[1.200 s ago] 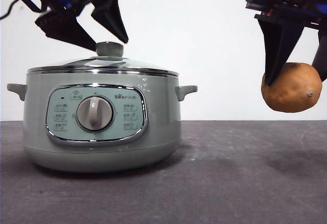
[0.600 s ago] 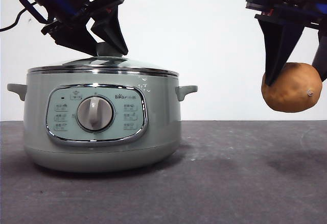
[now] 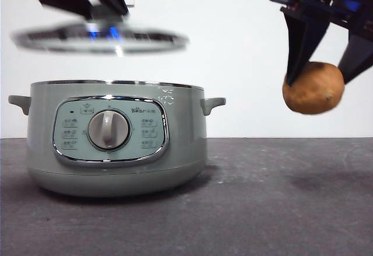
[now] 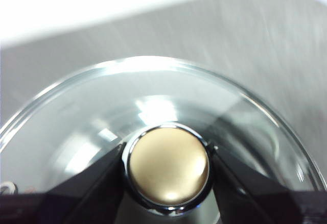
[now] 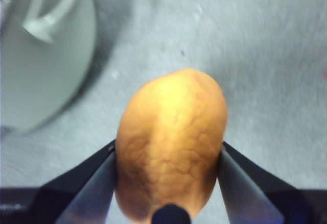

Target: Pick up the potato,open the lid,put the potato in the pot,close the lid

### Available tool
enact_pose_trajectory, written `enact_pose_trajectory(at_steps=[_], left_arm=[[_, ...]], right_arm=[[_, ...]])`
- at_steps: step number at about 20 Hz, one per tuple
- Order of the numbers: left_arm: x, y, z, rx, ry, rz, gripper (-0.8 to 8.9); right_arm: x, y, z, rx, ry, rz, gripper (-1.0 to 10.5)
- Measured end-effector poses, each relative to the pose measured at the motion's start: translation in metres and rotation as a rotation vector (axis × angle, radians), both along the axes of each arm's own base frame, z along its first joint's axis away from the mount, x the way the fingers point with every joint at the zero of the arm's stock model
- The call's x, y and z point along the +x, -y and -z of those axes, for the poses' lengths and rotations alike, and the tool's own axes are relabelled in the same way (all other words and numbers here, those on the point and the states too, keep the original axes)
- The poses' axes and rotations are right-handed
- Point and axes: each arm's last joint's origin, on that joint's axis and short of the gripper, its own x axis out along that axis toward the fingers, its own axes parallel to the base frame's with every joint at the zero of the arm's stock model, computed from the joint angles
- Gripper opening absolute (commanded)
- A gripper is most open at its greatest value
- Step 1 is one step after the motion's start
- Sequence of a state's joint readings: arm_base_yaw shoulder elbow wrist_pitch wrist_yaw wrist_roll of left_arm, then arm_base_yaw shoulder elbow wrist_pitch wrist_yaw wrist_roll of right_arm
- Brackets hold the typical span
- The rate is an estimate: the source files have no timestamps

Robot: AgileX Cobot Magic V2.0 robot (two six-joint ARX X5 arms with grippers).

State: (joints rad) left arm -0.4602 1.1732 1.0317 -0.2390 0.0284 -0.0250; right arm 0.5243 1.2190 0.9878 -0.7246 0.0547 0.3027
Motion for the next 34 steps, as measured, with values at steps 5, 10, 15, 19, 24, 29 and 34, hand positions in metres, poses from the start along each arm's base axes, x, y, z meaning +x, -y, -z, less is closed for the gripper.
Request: enact_pose_trajectory(at_steps=[5,10,15,19,24,29,34], left_arm=[[-0.059,-0.032,-0.041,-0.010,0.143,-0.064,-0.12],[-0.120,-0.065,-0.059,-0.024,0.230,-0.142,-0.13],[-0.167,-0.090,-0.061,-0.038,0.287,-0.209,-0.13],[-0.184,-0.099,-0.060,-0.046,0.310,-0.236,-0.13],[-0.183,-0.099,-0.053,-0.006,0.249,-0.229,-0.13],[-0.183,-0.099,-0.053,0.001,0.244,-0.241,-0.13],[-0.183,-0.099,-0.051,0.008,0.232,-0.240,-0.13]], right_arm=[[0.008,-0.016,-0.044,0.069,0.150,-0.064,0.0],[0.030,-0.068,-0.071,0.068,0.204,-0.215,0.0],[0.067,-0.134,-0.069,0.029,0.203,-0.340,0.0],[0.090,-0.179,-0.042,-0.017,0.176,-0.416,0.0],[0.105,-0.213,0.003,-0.060,0.142,-0.471,0.0],[0.112,-0.220,0.032,-0.101,0.087,-0.481,0.0],[0.111,-0.219,0.037,-0.110,0.050,-0.510,0.2]])
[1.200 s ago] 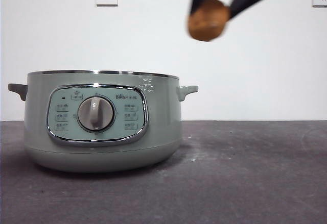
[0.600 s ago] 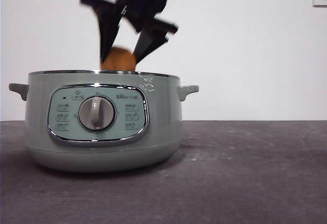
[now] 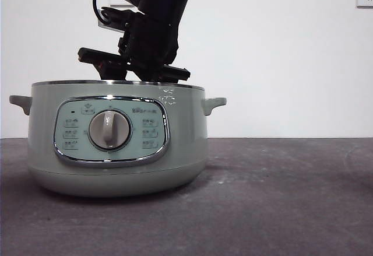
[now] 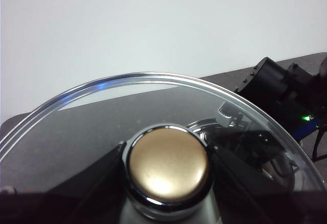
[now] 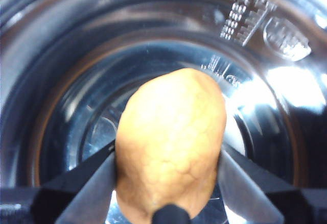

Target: Pick up the potato,open the lid,put the potato in the pot,close the lid

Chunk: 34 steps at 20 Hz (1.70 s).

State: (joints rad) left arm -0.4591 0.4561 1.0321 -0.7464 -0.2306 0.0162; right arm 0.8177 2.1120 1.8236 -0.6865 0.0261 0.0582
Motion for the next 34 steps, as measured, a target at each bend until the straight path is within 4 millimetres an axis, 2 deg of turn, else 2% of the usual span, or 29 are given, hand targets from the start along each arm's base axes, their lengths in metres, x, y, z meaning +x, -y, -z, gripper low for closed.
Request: enact_pose_trajectory(at_steps=[2,4,5,6,7,12,13,14,16,18,20,23,26,29,34], left_arm=[[0.000,0.000,0.001,0.005,-0.011,0.000,-0.13],[0.000,0.000,0.003,0.012,-0.024,0.000,-0.13],[0.000,0.000,0.003,0.014,-0.029,0.000,-0.13],[-0.001,0.000,0.004,0.016,-0.033,0.000,-0.13],[-0.001,0.000,0.004,0.018,-0.038,0.000,-0.13],[-0.001,0.000,0.005,0.023,-0.048,0.000,-0.12],[-0.001,0.000,0.005,0.024,-0.048,0.000,-0.13],[0.000,0.000,0.005,0.023,-0.047,0.000,-0.13],[0.007,0.004,0.002,0.017,-0.034,0.001,-0.13],[0.024,0.012,-0.001,0.014,-0.036,0.017,-0.13],[0.051,0.028,0.000,0.014,-0.070,0.089,-0.13],[0.096,0.053,0.008,0.016,-0.124,0.171,-0.13],[0.134,0.074,0.024,0.012,-0.184,0.235,-0.13],[0.170,0.093,0.047,0.010,-0.259,0.258,-0.12],[0.202,0.112,0.075,-0.010,-0.332,0.280,-0.13]], right_arm=[[0.000,0.000,0.001,-0.004,-0.002,-0.002,1.6],[-0.001,0.001,0.002,-0.020,-0.017,-0.003,1.7],[-0.001,0.001,0.002,-0.016,-0.019,-0.006,2.1],[-0.002,0.001,0.002,-0.006,-0.030,-0.016,3.5],[-0.002,0.001,0.002,-0.005,-0.031,-0.017,4.0],[-0.003,0.002,0.001,-0.015,-0.037,-0.014,4.0],[-0.006,0.005,-0.005,-0.024,-0.041,-0.012,4.0],[-0.010,0.011,-0.020,-0.024,-0.017,0.000,4.0],[-0.026,0.034,-0.071,-0.011,0.081,0.048,4.0],[-0.045,0.065,-0.120,0.032,0.151,0.087,4.0],[-0.067,0.099,-0.158,0.062,0.181,0.111,4.0],[-0.100,0.139,-0.196,0.108,0.226,0.135,4.0],[-0.122,0.160,-0.214,0.134,0.247,0.141,4.0],[-0.135,0.172,-0.220,0.136,0.242,0.145,4.0],[-0.144,0.181,-0.222,0.123,0.221,0.153,4.0]])
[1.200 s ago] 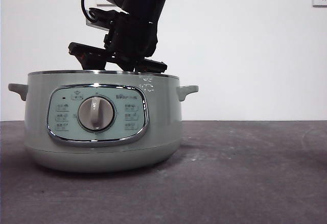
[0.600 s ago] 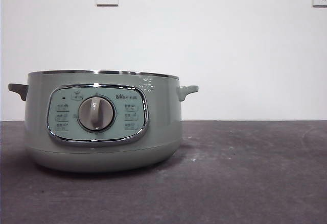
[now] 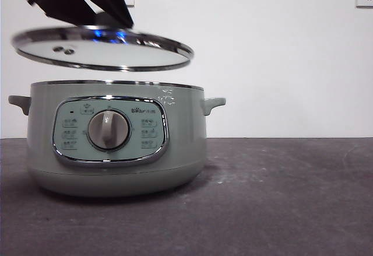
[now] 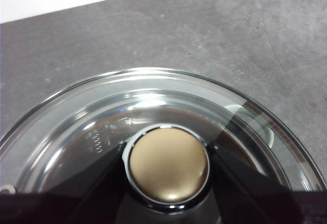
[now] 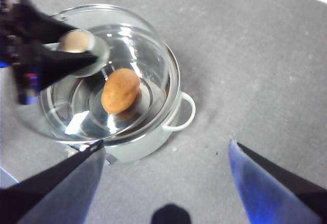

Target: Pick up the potato,open the lid,put the potato in the pot,close the lid

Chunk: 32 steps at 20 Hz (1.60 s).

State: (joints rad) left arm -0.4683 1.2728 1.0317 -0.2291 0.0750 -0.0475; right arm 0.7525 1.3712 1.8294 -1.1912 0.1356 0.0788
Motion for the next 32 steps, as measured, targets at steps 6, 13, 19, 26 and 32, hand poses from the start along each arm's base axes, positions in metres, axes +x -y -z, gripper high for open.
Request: enact_pose_trajectory(at_steps=[6,13,19,26,32], left_arm=[[0.016,0.009,0.018,-0.006,-0.041,-0.008,-0.13],[0.022,0.012,0.027,0.004,-0.074,-0.009,-0.13],[0.020,0.016,0.031,0.030,-0.092,0.001,-0.13],[0.019,0.017,0.029,0.042,-0.110,0.001,2.87],[0.019,0.018,0.028,0.027,-0.104,0.012,4.09]], right_arm=[[-0.001,0.001,0.001,-0.008,-0.009,0.005,4.0],[-0.001,0.001,0.001,-0.008,-0.009,0.005,4.0],[-0.001,0.001,0.001,-0.008,-0.009,0.005,4.0],[-0.001,0.001,0.001,-0.008,-0.009,0.005,4.0],[-0.001,0.001,0.002,-0.019,-0.021,0.005,4.0]])
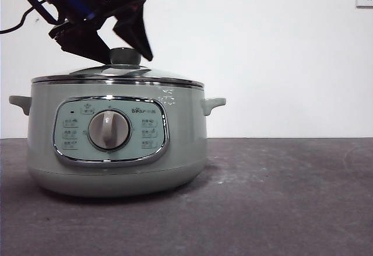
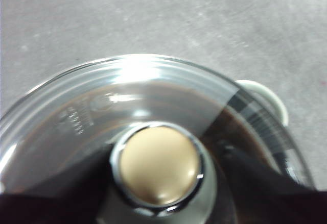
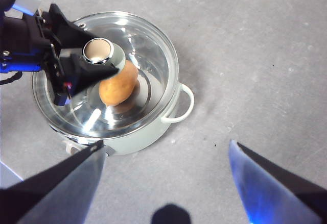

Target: Pick up the potato,open the lid,put the potato in the pot,close the lid

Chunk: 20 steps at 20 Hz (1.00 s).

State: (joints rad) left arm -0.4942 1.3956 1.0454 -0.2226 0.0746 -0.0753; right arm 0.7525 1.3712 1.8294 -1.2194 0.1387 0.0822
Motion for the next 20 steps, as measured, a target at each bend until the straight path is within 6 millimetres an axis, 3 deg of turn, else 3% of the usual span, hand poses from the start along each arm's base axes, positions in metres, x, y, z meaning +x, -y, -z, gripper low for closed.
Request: enact_pose_trajectory(at_steps=[2,6,10,11,13,14,20], left_arm=[[-0.001,0.000,-0.004,-0.011,0.020,0.000,4.09],[-0.020,-0.010,-0.030,-0.051,0.087,0.000,4.08],[-0.057,-0.030,-0.060,-0.077,0.127,0.006,4.02],[-0.068,-0.036,-0.066,-0.081,0.134,0.007,3.46],[-0.090,-0.048,-0.077,-0.088,0.148,0.008,0.50],[-0.101,-0.053,-0.081,-0.090,0.151,0.008,-0.06],[-0.132,-0.072,-0.083,-0.039,0.157,-0.008,-0.08]], right_arm=[[0.000,0.000,0.000,0.000,0.000,0.000,4.0],[-0.001,0.001,0.002,-0.018,-0.019,0.000,4.0],[-0.004,0.005,0.013,-0.030,0.008,0.028,1.9],[-0.006,0.007,0.019,-0.026,0.020,0.035,1.3],[-0.010,0.012,0.032,-0.002,0.046,0.036,0.5],[-0.013,0.014,0.040,0.012,0.062,0.037,0.2],[-0.033,0.034,0.090,0.116,0.178,0.066,-0.1]])
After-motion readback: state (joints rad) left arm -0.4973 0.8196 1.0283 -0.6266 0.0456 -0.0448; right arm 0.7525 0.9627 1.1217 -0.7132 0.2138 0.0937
